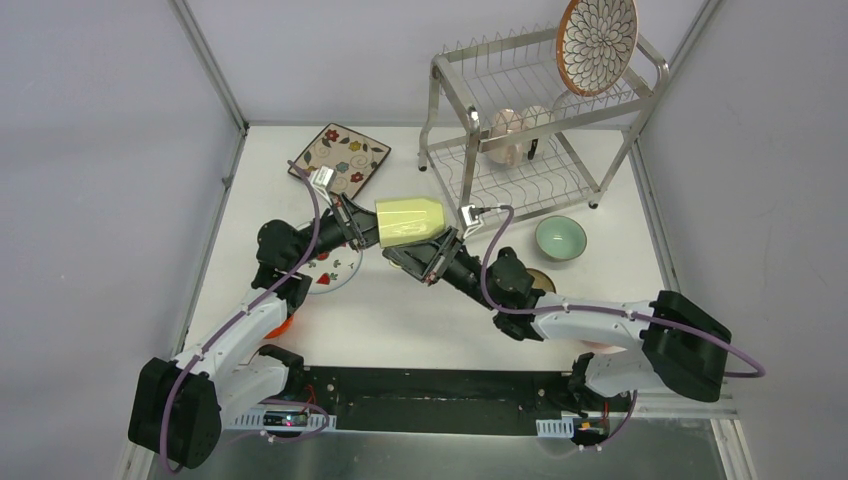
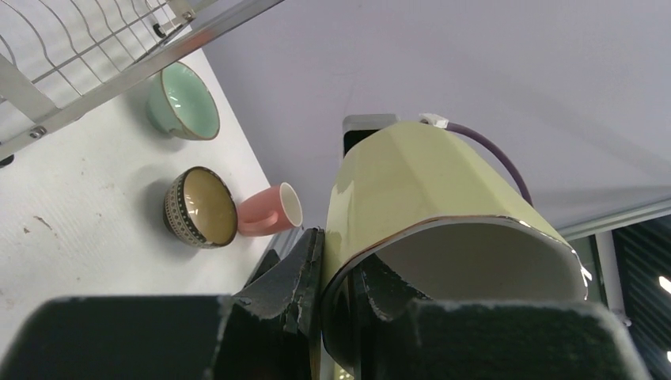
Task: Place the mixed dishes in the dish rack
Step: Pick up the cup at the center of the board.
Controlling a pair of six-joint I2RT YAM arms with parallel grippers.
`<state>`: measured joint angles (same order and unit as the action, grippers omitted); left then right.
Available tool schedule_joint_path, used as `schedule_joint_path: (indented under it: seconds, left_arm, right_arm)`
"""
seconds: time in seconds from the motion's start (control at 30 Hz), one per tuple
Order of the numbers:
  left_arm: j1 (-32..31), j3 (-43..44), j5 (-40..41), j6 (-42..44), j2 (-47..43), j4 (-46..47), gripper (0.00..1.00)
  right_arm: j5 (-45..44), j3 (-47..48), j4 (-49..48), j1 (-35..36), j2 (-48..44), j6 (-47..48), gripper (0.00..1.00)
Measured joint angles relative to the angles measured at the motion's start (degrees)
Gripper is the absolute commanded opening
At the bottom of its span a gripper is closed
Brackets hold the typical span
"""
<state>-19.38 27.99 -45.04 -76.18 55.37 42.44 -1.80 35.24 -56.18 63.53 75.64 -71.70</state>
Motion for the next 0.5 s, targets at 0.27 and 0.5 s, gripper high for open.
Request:
schedule_joint_path:
  seconds: [0.27, 0.5]
  left_arm:
    - [0.33, -0.02, 0.0, 1.77, 0.0, -1.86, 0.34]
    - [0.22, 0.0, -0.63, 7.04, -1.2, -7.56, 0.67]
  right_arm:
    - [0.57, -0.79, -2.03, -0.48, 1.16, -0.7, 0.0]
    - [-0.15, -4.0, 0.98, -1.42, -0.28, -1.75, 0.0]
